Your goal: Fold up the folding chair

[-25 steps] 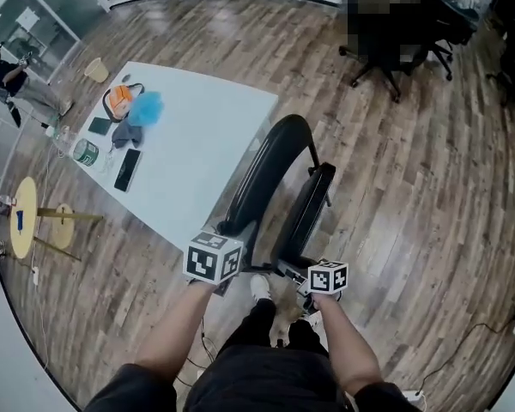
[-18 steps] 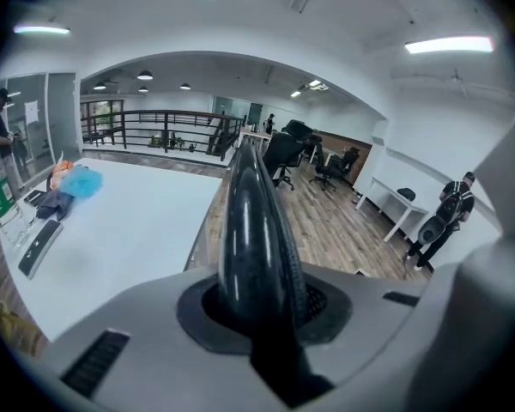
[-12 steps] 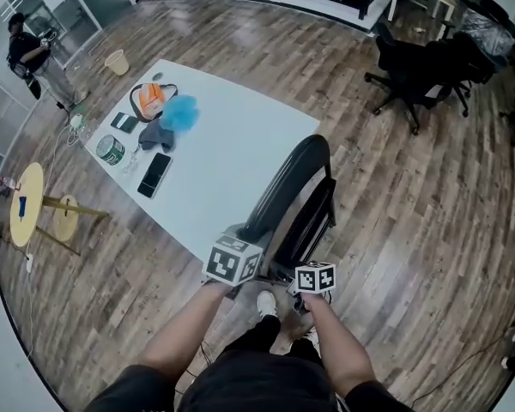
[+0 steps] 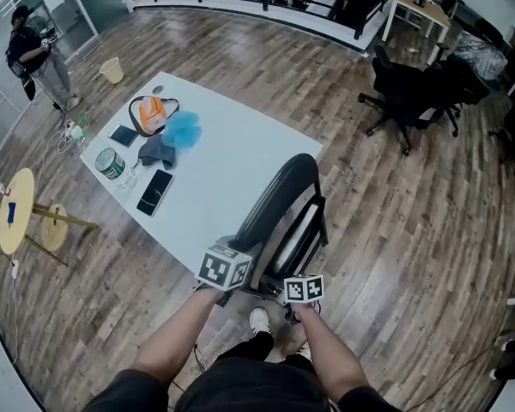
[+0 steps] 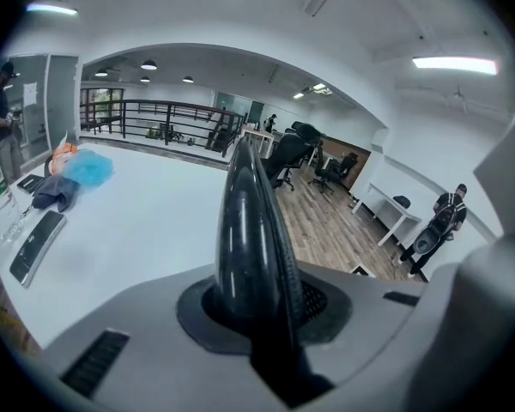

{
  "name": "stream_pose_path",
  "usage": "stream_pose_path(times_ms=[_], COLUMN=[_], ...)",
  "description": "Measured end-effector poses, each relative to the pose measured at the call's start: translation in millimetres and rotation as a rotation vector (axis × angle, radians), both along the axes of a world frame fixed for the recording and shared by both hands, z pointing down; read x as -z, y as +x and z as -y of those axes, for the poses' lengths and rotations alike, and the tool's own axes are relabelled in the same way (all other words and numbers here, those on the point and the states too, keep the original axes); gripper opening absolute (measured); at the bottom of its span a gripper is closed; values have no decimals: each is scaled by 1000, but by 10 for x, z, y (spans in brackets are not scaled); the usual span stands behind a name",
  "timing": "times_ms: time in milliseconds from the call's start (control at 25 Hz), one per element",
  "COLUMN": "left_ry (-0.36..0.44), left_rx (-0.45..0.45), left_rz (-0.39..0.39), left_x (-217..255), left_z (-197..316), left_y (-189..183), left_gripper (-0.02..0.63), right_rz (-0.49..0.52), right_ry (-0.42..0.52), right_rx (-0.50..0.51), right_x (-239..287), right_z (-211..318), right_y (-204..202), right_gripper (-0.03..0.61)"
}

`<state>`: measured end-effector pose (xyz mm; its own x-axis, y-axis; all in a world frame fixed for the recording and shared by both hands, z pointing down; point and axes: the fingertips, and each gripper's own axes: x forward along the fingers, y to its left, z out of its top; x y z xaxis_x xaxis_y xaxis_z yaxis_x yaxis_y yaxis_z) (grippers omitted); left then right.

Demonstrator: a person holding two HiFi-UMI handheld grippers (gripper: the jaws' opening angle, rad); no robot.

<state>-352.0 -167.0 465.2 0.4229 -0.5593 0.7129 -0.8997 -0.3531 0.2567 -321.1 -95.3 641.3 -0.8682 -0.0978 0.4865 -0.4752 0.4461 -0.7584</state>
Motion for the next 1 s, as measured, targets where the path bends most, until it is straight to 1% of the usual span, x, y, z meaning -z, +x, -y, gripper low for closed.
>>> stream_pose_path(times_ms=[120,200,280,320,360,440,480,560,640,720,760,840,880,920,1000], left_ry=[7,19,44,64,92,156,173,174,177,221,257,343,390,439,533], left_rx=[-9,-15,-24,-29,-31,-28,-25,-6,21,41,44,30,18,6,-15], left_rz=[-5,11,57,95,138,201,212,212,208,196,175,122,99,78,14], left_x=[16,20,2,-11,-15,19,53,149,283,461,568,786,896,1011,1259], left_z=[46,46,39,33,27,-19,-82,-279,-487,-633,-694,-824,-890,-948,-1047], left_y=[-19,-18,-36,-56,-92,-182,-219,-270,-294,-249,-164,131,316,511,927], left_gripper=[74,75,93,106,136,187,200,209,209,209,209,207,203,180,114], right_rz=[-2,-3,-25,-44,-66,-109,-131,-162,-168,-153,-140,-134,-151,-176,-233], right_ry=[4,8,33,54,76,114,136,195,281,418,499,659,733,801,915], right_rx=[-12,-12,2,4,-1,-39,-67,-140,-228,-326,-369,-427,-448,-468,-526], right_x=[23,39,25,12,2,12,42,184,461,898,1156,1656,1872,2067,2435], right_z=[54,48,34,36,44,74,92,116,126,121,83,-86,-201,-322,-549], right_y=[-27,-38,-48,-36,-10,105,205,472,797,1157,1342,1722,1919,2115,2514], right_gripper=[109,109,112,114,133,183,193,193,193,193,192,176,162,147,117])
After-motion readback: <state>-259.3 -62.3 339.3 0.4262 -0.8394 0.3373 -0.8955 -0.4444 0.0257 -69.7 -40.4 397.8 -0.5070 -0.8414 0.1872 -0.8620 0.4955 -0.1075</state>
